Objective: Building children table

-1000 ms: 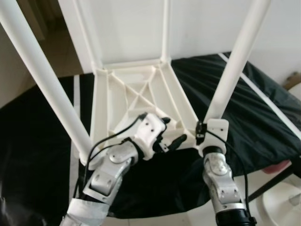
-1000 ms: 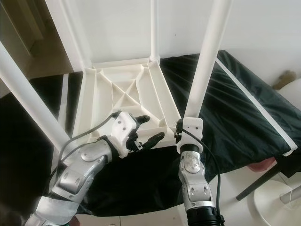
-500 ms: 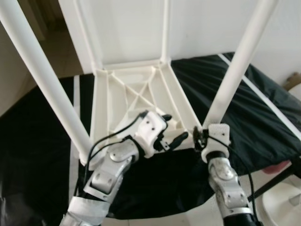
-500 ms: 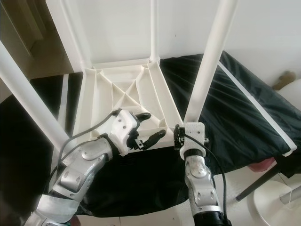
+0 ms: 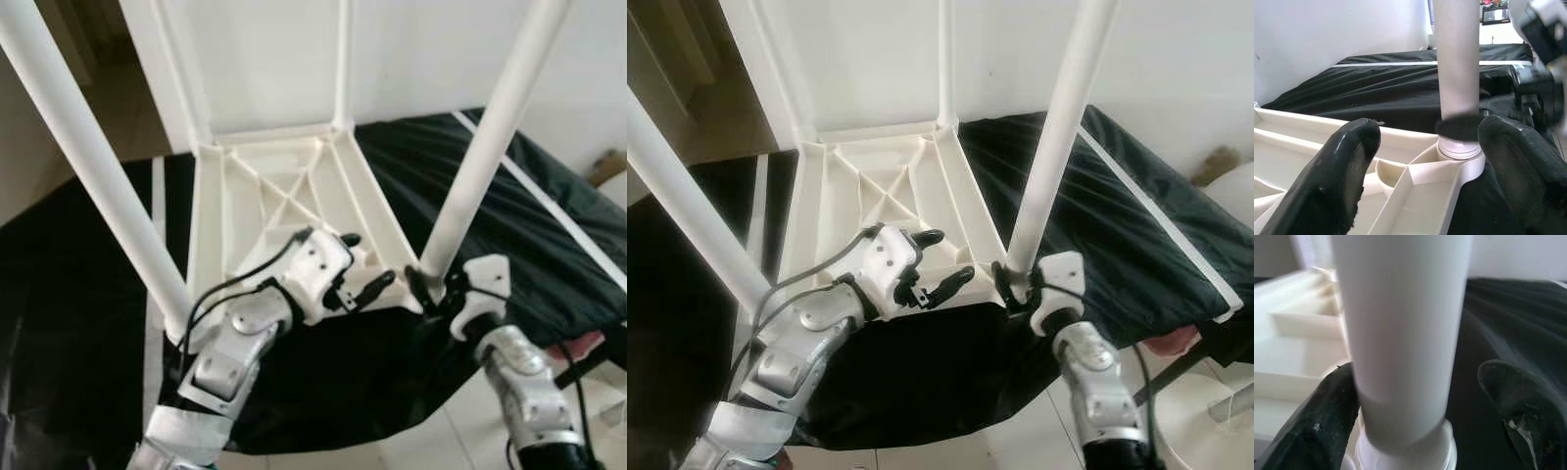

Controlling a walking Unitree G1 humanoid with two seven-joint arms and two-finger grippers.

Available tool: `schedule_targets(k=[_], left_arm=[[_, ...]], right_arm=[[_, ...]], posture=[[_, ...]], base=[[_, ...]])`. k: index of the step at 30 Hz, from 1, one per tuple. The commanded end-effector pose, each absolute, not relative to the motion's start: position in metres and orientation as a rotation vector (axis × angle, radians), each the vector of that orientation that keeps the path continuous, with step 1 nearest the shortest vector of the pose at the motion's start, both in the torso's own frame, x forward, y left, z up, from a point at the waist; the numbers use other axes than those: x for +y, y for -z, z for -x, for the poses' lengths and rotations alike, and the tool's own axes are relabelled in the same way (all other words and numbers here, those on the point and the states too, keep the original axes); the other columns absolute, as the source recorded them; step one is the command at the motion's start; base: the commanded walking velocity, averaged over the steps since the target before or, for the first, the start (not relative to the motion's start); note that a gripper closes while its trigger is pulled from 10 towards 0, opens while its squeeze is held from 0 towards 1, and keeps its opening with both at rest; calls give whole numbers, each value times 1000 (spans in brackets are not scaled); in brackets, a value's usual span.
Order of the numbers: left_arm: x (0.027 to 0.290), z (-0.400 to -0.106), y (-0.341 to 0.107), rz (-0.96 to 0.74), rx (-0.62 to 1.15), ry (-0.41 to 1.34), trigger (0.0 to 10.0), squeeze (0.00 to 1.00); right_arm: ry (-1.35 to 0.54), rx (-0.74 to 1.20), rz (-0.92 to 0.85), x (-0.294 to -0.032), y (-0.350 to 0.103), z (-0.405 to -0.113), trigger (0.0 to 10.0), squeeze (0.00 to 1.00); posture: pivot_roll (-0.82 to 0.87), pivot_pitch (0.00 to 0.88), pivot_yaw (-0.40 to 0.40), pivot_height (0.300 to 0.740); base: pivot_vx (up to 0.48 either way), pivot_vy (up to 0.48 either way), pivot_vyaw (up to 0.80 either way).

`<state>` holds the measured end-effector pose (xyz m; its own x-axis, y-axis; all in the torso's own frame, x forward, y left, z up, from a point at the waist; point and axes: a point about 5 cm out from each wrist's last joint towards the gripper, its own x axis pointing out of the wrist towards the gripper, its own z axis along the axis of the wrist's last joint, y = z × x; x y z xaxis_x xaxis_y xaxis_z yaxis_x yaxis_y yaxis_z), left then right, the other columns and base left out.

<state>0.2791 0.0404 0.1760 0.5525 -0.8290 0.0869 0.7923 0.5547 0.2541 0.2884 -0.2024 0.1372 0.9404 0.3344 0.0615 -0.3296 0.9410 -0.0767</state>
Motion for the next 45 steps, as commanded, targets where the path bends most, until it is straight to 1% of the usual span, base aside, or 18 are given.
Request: schedule_targets(k=[1, 4, 5, 6, 8, 9, 11, 19, 20, 29, 32, 33, 34, 38, 40, 43, 45], left_arm=[[41, -283, -175, -208, -203, 943, 10000, 0], [41, -284, -175, -210, -204, 944, 10000, 0], [40, -284, -177, -209, -209, 954, 10000, 0], [40, -284, -177, -209, -209, 954, 10000, 0], [40, -285, -179, -209, -213, 959, 10000, 0], [40, -285, -179, -209, -213, 959, 10000, 0], [40, -285, -180, -208, -214, 961, 10000, 0], [40, -283, -180, -203, -213, 954, 10000, 0], [40, -283, -180, -199, -212, 950, 10000, 0], [42, -282, -179, -194, -208, 945, 10000, 0], [42, -283, -178, -202, -204, 943, 10000, 0], [42, -284, -178, -206, -203, 943, 10000, 0], [41, -284, -178, -207, -203, 947, 10000, 0], [40, -283, -178, -205, -203, 960, 10000, 0], [40, -283, -178, -205, -203, 960, 10000, 0], [38, -283, -177, -195, -202, 970, 10000, 0], [38, -283, -177, -195, -202, 970, 10000, 0]], right_arm=[[-413, -53, 38, -207, -140, -293, 10000, 0], [-434, -47, 46, -208, -141, -295, 10000, 0], [-509, -33, 91, -205, -145, -302, 10000, 0], [-509, -33, 91, -205, -145, -302, 10000, 0], [-612, -19, 137, -195, -146, -307, 10000, 0], [-612, -19, 137, -195, -146, -307, 10000, 0], [-679, -5, 175, -186, -145, -311, 10000, 0], [-725, 40, 207, -185, -137, -316, 10000, 0], [-719, 55, 216, -188, -135, -317, 0, 0], [-733, 106, 228, -194, -126, -316, 0, 0], [-711, 123, 263, -198, -122, -315, 0, 0], [-701, 125, 278, -199, -121, -314, 4118, 0], [-675, 125, 264, -198, -120, -315, 10000, 0], [-618, 108, 238, -192, -118, -315, 10000, 0], [-618, 108, 238, -192, -118, -315, 10000, 0], [-440, 110, 215, -185, -108, -315, 10000, 0], [-440, 110, 215, -185, -108, -315, 10000, 0]], posture=[[-41, 0, 34, 740], [-41, 0, 34, 740], [-42, 0, 39, 740], [-42, 0, 39, 740], [-34, 0, 36, 740], [-34, 0, 36, 740], [-28, 0, 34, 740], [-2, 0, 20, 740], [4, 0, 16, 740], [5, 0, 21, 740], [0, 0, 25, 740], [-3, 0, 27, 740], [-6, 0, 30, 740], [-13, 0, 34, 740], [-13, 0, 34, 740], [-26, 0, 40, 740], [-26, 0, 40, 740]], base=[[0, 0, 0], [0, 0, 0], [0, 0, 0], [0, 0, 0], [0, 0, 0], [0, 0, 0], [0, 0, 0], [0, 0, 0], [0, 0, 0], [0, 0, 0], [0, 0, 0], [0, 0, 0], [0, 0, 0], [0, 0, 0], [0, 0, 0], [0, 0, 0], [0, 0, 0]])
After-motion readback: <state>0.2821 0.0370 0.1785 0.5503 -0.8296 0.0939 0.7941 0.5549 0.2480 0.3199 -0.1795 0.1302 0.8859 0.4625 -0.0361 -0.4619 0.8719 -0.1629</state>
